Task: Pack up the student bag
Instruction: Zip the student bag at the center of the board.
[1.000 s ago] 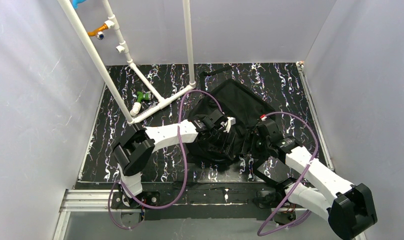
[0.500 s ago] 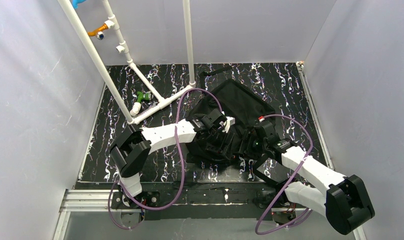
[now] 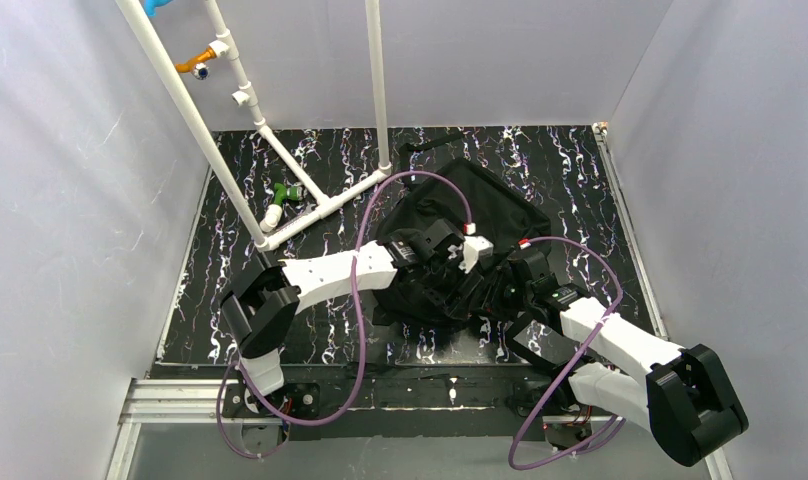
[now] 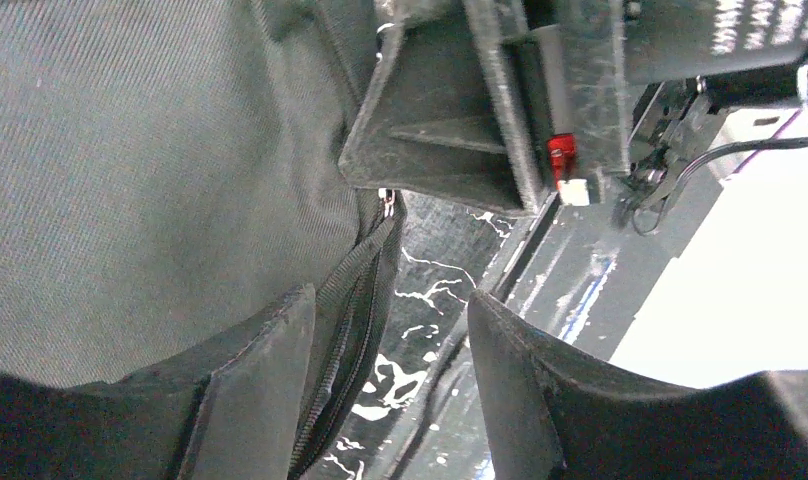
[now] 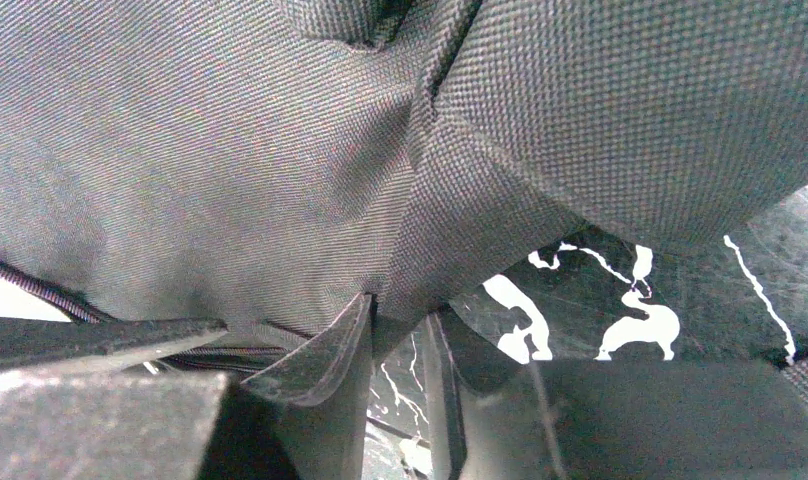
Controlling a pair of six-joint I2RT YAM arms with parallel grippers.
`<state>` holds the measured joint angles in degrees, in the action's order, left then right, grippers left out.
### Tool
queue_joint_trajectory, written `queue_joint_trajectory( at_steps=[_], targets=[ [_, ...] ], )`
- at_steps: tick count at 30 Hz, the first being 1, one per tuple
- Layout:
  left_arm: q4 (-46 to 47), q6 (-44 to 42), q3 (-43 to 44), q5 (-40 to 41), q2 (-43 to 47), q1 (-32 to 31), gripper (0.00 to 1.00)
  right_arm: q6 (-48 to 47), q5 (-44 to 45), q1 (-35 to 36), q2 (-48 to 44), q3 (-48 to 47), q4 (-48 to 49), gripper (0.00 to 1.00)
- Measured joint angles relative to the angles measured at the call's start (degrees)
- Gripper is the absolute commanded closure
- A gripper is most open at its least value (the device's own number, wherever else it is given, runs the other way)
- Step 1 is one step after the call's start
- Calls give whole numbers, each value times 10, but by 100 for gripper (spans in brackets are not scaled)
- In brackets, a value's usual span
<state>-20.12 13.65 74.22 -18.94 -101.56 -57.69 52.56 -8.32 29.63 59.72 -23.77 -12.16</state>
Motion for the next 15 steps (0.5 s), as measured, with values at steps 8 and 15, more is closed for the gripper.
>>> queue_joint_trajectory(
  at_steps=[8, 15],
  targets=[
    [28, -85, -1, 35, -24, -20, 62, 1, -2, 0, 0, 0, 4, 80],
    [56, -96, -14, 83, -43, -36, 59, 1, -4, 0, 0, 0, 4, 87]
  ],
)
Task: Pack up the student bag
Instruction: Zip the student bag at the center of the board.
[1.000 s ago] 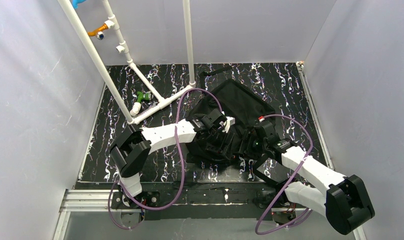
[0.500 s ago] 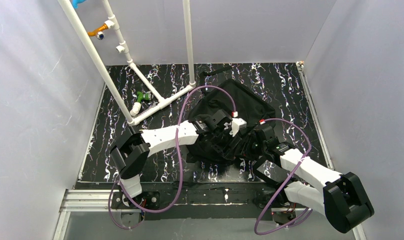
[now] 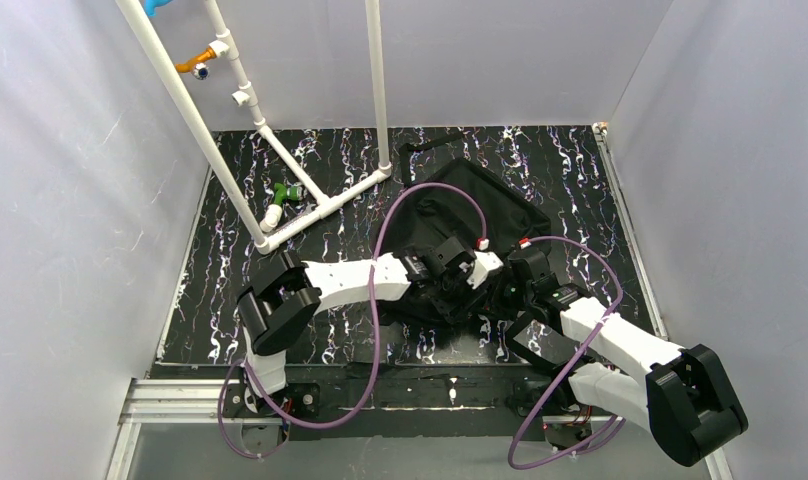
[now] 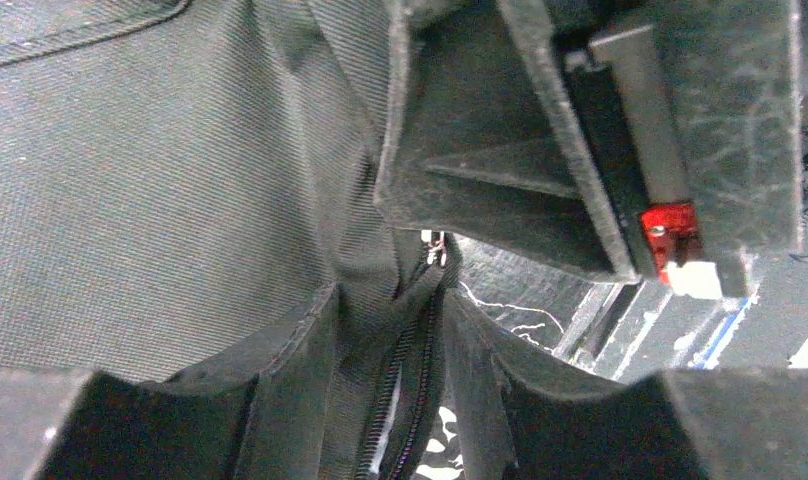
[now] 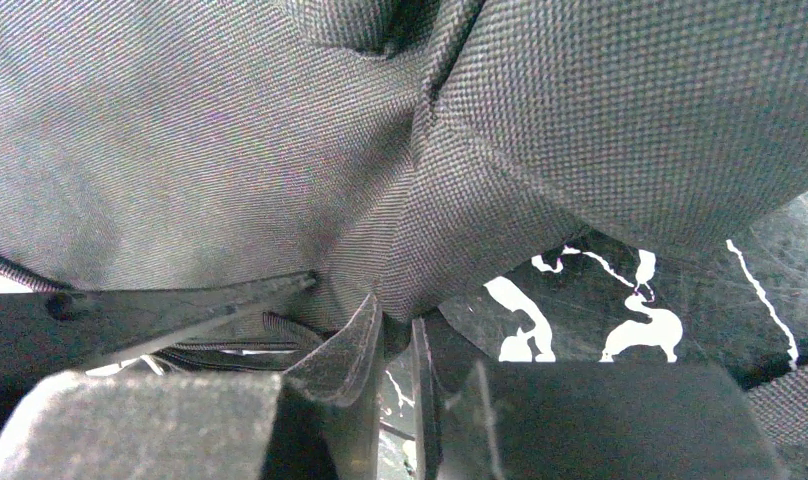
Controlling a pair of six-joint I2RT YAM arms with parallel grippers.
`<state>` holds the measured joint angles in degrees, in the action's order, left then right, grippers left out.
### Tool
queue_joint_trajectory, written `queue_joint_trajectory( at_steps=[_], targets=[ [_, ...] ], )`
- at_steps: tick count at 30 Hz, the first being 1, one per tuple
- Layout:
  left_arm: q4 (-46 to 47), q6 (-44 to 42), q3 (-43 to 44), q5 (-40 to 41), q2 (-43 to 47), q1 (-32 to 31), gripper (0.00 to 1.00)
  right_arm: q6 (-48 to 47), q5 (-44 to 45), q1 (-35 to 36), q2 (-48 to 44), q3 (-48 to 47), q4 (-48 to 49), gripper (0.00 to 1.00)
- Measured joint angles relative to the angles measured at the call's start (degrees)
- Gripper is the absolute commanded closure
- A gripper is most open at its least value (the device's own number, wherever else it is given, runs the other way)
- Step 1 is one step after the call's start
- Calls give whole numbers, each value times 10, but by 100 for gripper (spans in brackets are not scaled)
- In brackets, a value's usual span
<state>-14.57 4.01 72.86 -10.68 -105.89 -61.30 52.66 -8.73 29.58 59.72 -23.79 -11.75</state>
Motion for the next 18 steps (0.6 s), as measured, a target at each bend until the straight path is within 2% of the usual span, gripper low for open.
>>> queue_joint_trajectory(
  at_steps=[6, 10, 18],
  targets=[
    [20, -1, -11, 31, -5, -21, 85, 0, 0, 0, 1, 0, 0, 99],
    [29, 1, -20, 41, -3, -22, 99, 1, 2, 0, 3, 0, -1, 99],
    [54, 34, -58, 25, 49, -22, 100, -7, 7, -8, 4, -32, -36, 99]
  ],
)
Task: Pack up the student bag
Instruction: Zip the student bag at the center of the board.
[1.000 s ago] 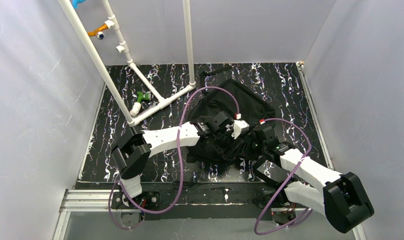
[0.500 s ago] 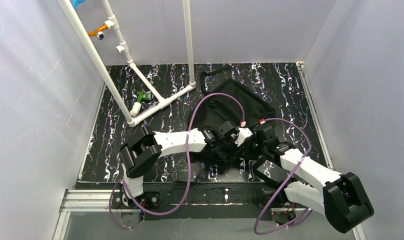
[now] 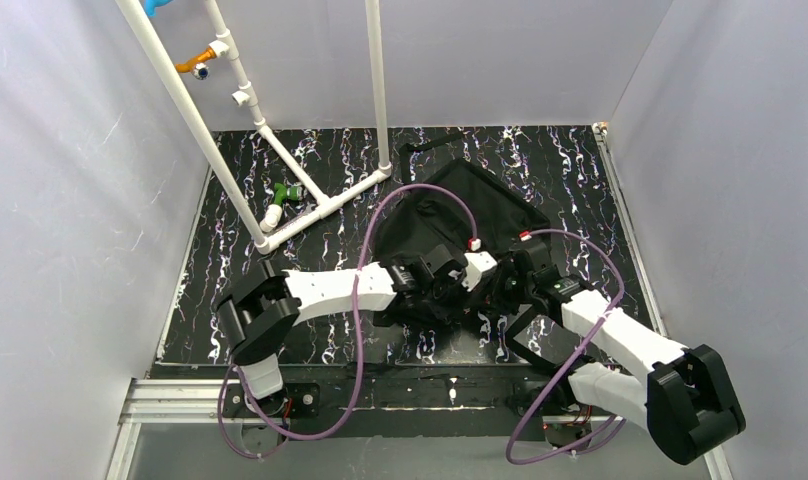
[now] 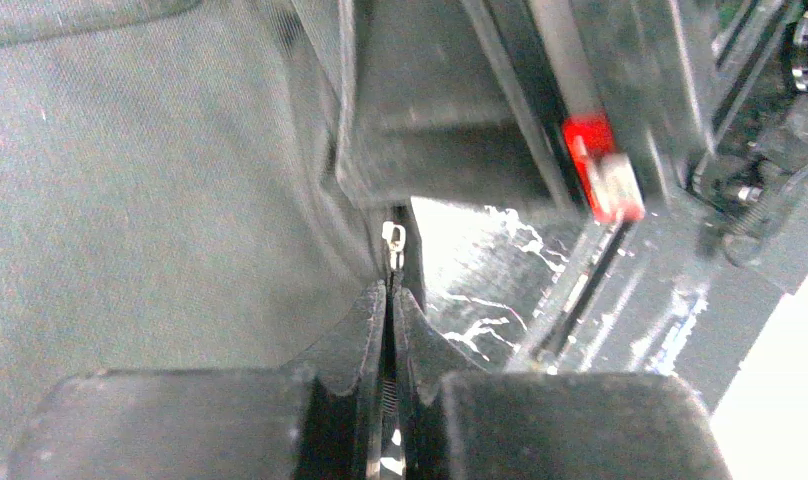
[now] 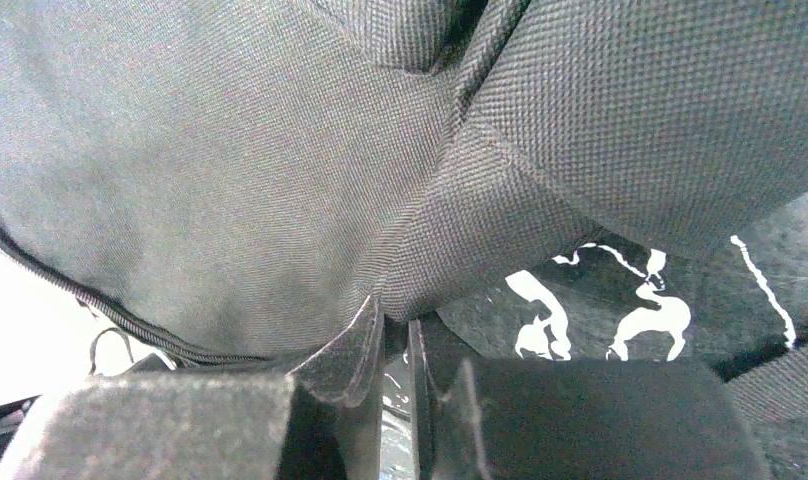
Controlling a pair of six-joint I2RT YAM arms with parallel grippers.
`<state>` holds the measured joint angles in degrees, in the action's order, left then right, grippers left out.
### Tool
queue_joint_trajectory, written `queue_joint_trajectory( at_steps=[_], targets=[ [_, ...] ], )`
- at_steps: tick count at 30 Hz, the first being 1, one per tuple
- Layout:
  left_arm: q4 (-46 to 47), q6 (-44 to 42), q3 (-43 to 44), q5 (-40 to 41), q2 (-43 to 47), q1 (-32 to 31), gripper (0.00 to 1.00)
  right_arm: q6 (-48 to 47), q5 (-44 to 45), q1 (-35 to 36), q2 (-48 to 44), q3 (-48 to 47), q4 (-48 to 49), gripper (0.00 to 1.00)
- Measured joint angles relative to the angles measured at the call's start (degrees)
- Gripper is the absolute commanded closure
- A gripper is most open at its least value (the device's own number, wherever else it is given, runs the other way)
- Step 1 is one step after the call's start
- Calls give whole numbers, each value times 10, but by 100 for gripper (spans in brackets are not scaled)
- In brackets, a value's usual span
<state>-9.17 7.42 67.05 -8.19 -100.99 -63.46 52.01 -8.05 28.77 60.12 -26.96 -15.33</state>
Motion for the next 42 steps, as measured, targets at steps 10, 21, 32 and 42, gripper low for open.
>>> queue_joint_trajectory(
  at_steps=[10, 21, 32, 42],
  targets=[
    [-24, 68, -118, 17, 151, 4, 100, -112, -11, -148, 69, -80, -87, 99],
    [-36, 130, -139, -23, 225, 99, 100, -260, -3, -188, 114, -194, -160, 16],
    [32, 221, -49, -198, 70, 75, 100, -94, -153, -190, -47, -47, -131, 20],
    [25, 238, -23, -181, 54, 45, 100, 10, -137, -190, -63, 9, -90, 99]
  ],
)
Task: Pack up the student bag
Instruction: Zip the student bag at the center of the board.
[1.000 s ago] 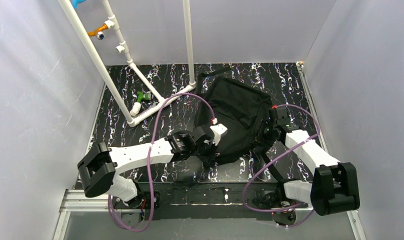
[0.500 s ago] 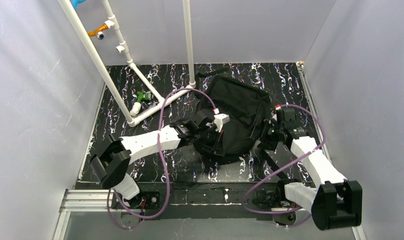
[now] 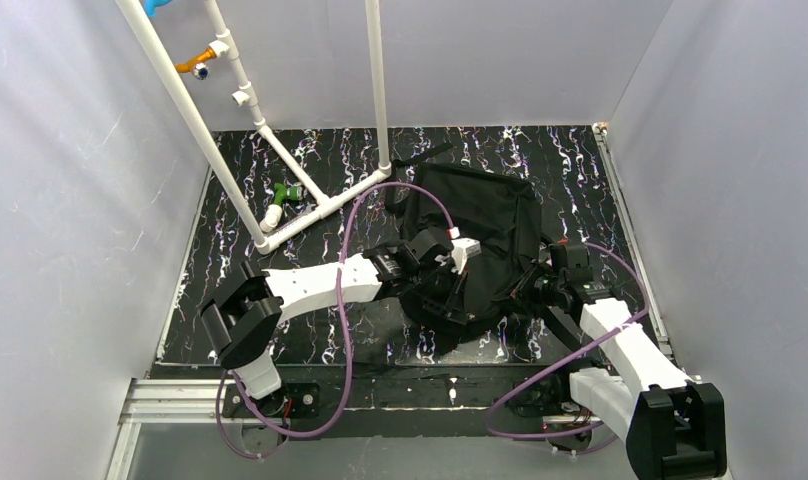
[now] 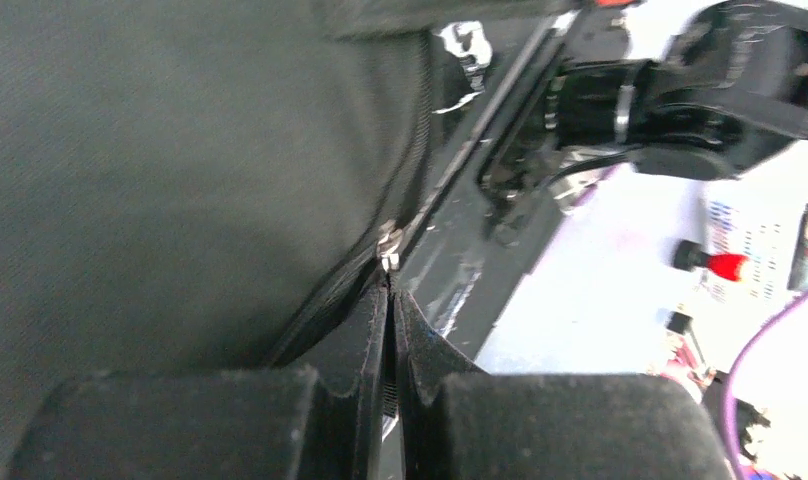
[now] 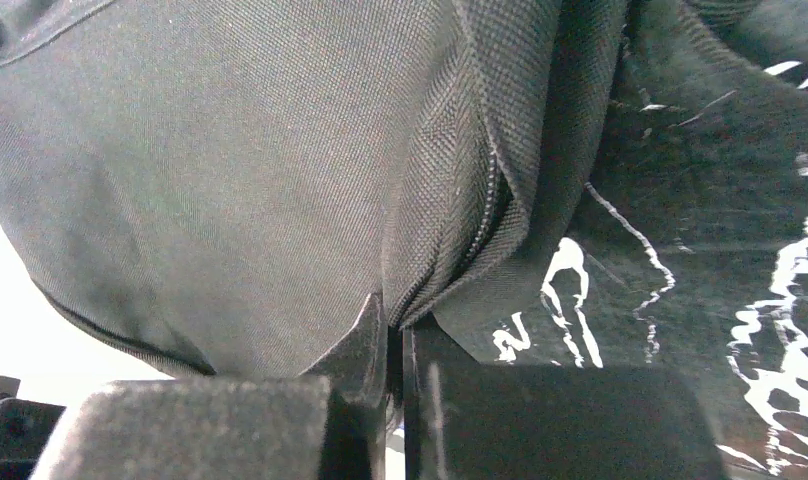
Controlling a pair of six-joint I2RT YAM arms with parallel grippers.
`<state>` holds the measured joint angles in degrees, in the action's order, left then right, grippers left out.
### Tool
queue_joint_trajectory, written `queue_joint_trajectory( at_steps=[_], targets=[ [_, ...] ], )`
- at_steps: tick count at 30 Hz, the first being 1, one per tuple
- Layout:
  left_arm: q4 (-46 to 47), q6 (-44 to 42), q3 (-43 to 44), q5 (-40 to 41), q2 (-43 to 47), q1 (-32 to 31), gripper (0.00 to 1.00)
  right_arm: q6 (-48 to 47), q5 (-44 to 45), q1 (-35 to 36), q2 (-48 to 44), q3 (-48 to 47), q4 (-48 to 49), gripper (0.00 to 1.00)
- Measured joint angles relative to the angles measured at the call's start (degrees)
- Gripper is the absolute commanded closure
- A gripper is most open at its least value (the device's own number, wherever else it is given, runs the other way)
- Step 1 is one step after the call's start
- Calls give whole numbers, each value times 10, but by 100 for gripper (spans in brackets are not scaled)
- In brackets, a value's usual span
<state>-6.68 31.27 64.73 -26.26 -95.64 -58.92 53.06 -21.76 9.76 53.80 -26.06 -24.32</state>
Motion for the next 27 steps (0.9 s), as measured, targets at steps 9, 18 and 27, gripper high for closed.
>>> queue_joint_trajectory(
  at_steps=[9, 18, 27],
  targets=[
    [-58, -25, -60, 99, 108, 104, 100, -80, -20, -73, 7, -62, -65, 99],
    [-66, -47, -45, -14, 74, 159, 100, -297, 116, -114, 100, -215, -164, 7],
    [36, 49, 24, -56, -22, 37, 100, -146, 77, -47, -77, -96, -222, 15]
  ],
)
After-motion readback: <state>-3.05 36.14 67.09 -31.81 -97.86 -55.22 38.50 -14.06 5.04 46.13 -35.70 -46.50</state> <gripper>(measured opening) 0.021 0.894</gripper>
